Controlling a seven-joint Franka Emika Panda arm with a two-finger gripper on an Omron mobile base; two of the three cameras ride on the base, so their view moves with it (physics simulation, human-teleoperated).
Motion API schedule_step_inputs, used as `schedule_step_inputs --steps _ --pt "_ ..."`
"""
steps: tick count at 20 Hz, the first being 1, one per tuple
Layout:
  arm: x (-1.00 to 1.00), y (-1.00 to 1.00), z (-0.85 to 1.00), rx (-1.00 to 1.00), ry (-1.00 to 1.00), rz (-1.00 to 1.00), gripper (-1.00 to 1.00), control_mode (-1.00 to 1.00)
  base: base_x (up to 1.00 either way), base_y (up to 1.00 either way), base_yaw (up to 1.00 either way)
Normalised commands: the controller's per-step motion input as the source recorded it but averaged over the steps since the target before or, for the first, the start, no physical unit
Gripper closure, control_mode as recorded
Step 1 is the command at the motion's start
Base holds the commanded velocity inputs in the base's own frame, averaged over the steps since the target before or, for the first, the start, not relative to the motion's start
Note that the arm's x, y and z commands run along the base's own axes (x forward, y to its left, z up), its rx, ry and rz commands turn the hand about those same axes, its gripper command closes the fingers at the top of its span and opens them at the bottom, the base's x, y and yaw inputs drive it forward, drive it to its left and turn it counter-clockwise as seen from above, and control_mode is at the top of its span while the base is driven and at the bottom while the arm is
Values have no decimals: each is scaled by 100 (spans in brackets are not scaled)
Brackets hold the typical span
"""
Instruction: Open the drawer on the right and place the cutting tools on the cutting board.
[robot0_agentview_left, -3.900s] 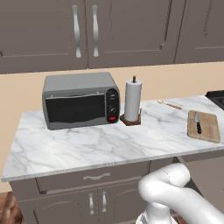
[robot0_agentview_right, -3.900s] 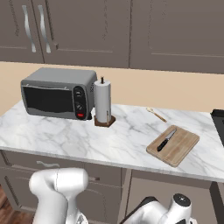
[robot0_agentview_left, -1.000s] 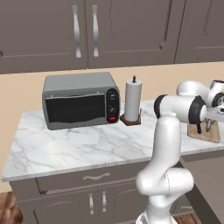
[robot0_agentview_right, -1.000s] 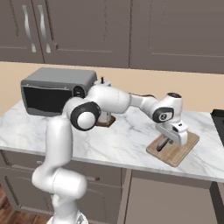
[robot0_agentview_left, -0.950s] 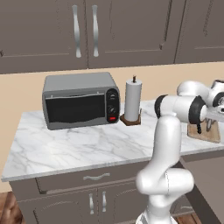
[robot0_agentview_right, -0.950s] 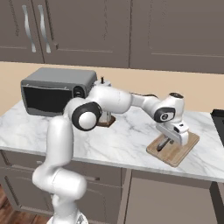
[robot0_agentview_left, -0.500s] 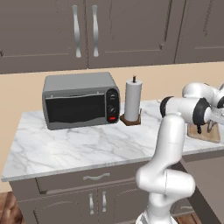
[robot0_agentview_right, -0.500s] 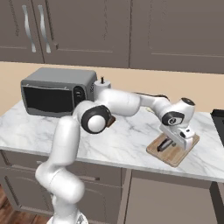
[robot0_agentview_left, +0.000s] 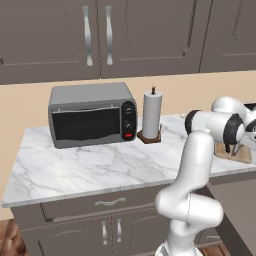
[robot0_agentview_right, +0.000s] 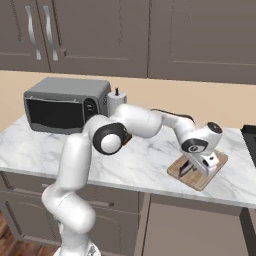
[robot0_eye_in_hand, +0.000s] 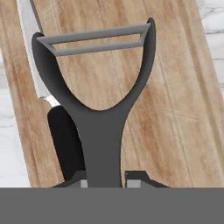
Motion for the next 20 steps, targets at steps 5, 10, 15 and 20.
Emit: schedule_step_inputs --steps 5,10,15,20 --pt "15 7 -6 0 -14 0 -100 -100 0 0 0" --pt "42 0 0 0 -13 -2 -100 -100 0 0 0" --pt "44 0 2 0 -12 -3 -100 -100 0 0 0" --pt "0 0 54 -4 -14 -10 -100 -100 0 0 0"
